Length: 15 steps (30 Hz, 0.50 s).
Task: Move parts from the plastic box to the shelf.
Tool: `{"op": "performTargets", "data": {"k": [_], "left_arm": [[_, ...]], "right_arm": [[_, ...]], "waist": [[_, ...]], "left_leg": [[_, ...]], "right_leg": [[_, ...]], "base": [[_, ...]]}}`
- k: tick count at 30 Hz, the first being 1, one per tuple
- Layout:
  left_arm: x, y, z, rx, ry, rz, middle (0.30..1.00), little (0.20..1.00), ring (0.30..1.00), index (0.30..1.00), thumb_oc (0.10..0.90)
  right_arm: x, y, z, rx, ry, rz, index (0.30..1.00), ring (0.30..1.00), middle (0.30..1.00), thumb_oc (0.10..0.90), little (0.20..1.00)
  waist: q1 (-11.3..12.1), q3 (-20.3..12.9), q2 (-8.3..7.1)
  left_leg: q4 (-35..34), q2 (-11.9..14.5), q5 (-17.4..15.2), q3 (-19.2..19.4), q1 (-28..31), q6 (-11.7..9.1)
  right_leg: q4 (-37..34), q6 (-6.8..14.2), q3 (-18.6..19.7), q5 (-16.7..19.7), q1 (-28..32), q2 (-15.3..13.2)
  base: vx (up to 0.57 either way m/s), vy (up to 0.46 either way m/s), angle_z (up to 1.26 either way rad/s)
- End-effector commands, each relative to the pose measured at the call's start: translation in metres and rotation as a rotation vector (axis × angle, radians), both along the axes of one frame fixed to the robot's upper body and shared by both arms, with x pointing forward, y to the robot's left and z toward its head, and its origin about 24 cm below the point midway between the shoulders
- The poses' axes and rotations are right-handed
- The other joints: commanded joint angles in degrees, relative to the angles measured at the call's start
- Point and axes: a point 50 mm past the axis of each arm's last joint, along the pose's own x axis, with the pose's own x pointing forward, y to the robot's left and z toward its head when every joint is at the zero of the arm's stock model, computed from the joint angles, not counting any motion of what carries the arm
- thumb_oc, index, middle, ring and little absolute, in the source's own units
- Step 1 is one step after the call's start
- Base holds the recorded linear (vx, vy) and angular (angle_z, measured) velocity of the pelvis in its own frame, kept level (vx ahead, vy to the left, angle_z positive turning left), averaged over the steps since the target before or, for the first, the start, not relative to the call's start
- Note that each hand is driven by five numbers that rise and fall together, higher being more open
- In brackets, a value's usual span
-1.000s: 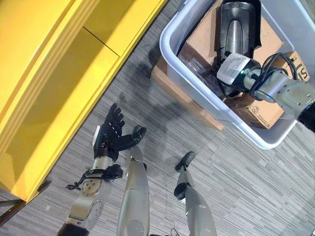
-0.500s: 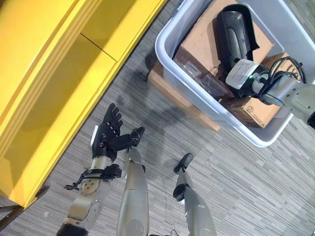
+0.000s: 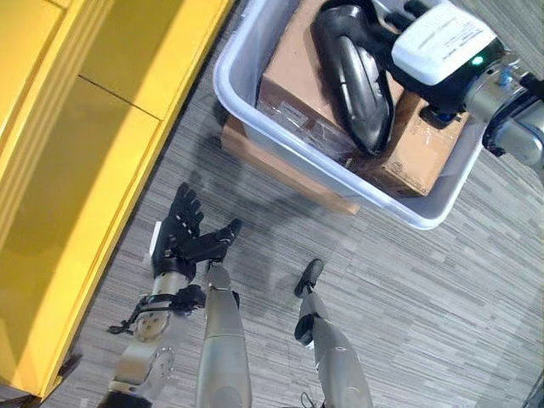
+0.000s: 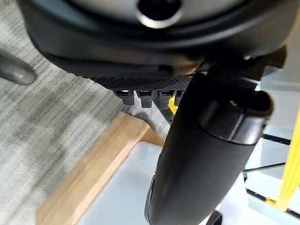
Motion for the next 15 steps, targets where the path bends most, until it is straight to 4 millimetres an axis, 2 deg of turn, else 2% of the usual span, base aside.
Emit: {"op": "performTargets", "data": {"k": [1, 2, 4, 5, 6, 11, 13, 14, 15], "left_arm": [[-0.007, -0.001, 0.039, 0.004, -0.206, 0.009, 1.0, 1.0, 1.0, 1.0, 0.9], [-0.008, 0.0, 0.039, 0.007, -0.202, 0.014, 1.0, 1.0, 1.0, 1.0, 0.9], [-0.009, 0.0, 0.034, 0.002, -0.18, 0.031, 1.0, 1.0, 1.0, 1.0, 0.9], [-0.009, -0.002, 0.034, 0.004, -0.178, 0.022, 1.0, 1.0, 1.0, 1.0, 0.9], [-0.009, -0.003, 0.033, 0.004, -0.171, 0.02, 1.0, 1.0, 1.0, 1.0, 0.9], [-0.008, -0.01, 0.029, -0.02, -0.165, 0.004, 1.0, 1.0, 1.0, 1.0, 0.9], [-0.007, -0.013, 0.028, -0.039, -0.161, 0.0, 1.0, 1.0, 1.0, 1.0, 0.9], [-0.006, -0.017, 0.025, -0.059, -0.151, -0.005, 1.0, 1.0, 1.0, 1.0, 0.9], [-0.005, -0.02, 0.023, -0.07, -0.147, -0.009, 1.0, 1.0, 1.0, 1.0, 0.9]], "right_arm": [[-0.019, -0.016, 0.044, 0.085, -0.217, -0.008, 1.0, 1.0, 1.0, 0.9, 1.0], [-0.024, -0.018, 0.036, 0.118, -0.203, 0.009, 1.0, 1.0, 1.0, 0.9, 1.0], [-0.033, -0.028, 0.012, 0.308, -0.206, 0.083, 1.0, 1.0, 1.0, 0.9, 1.0], [-0.036, -0.033, 0.006, 0.317, -0.238, 0.075, 1.0, 1.0, 1.0, 0.9, 1.0], [-0.039, -0.03, 0.003, 0.303, -0.258, 0.099, 1.0, 1.0, 1.0, 0.9, 1.0], [-0.036, -0.019, -0.012, 0.536, -0.281, 0.233, 1.0, 1.0, 1.0, 0.9, 1.0], [-0.033, -0.01, -0.014, 0.665, -0.279, 0.311, 1.0, 1.0, 1.0, 0.9, 1.0], [-0.026, -0.005, -0.021, 0.829, -0.262, 0.373, 1.0, 1.0, 1.0, 0.9, 1.0], [-0.026, 0.0, -0.02, 0.91, -0.271, 0.426, 1.0, 1.0, 1.0, 0.9, 1.0]], "waist": [[0.13, 2.07, -0.05], [0.12, 2.07, -0.01], [-0.2, 2.07, 0.87], [0.36, 2.07, 0.93], [0.68, 2.07, 1.22], [1.2, 2.07, 2.47], [1.21, 2.07, 2.86], [1.25, 2.07, 3.03], [1.29, 2.07, 3.26]], "left_leg": [[-0.34, -1.26, -1.42, 4.77, 0.64, 3.73], [-0.29, -1.35, -1.18, 4.67, 0.46, 3.92], [0.25, -1.62, -1.87, 4.79, 0.82, 4.12], [0.33, -1.7, -1.56, 4.78, 0.53, 4.29], [0.43, -1.7, -1.94, 4.84, 0.7, 4.22], [0.63, -1.92, -1.64, 4.97, 0.19, 4.56], [0.76, -1.91, -1.66, 5.07, 0.12, 4.64], [0.97, -1.89, -2.0, 5.34, 0.2, 4.63], [0.94, -1.9, -1.67, 5.34, -0.08, 4.82]], "right_leg": [[5.32, 4.64, 1.72, -15.0, 14.83, -1.32], [5.36, 4.57, 1.74, -14.94, 14.72, -1.36], [5.64, 4.48, 1.81, -15.66, 15.26, -1.43], [5.72, 4.47, 1.87, -15.48, 15.0, -1.45], [5.76, 4.5, 1.96, -15.72, 15.17, -1.46], [5.93, 4.3, 2.31, -15.72, 14.74, -1.53], [5.93, 4.22, 2.51, -15.78, 14.59, -1.6], [5.99, 4.08, 2.73, -16.07, 14.71, -1.66], [6.02, 4.02, 2.73, -15.9, 14.43, -1.67]], "base": [[0.0, 0.007, -0.04], [0.01, -0.003, -0.03], [0.01, -0.005, -0.02], [0.02, -0.012, 0.03], [0.0, 0.0, 0.0], [-0.01, -0.001, -0.09], [0.01, -0.007, 0.05], [0.0, 0.005, 0.04], [0.01, -0.001, 0.04]]}}
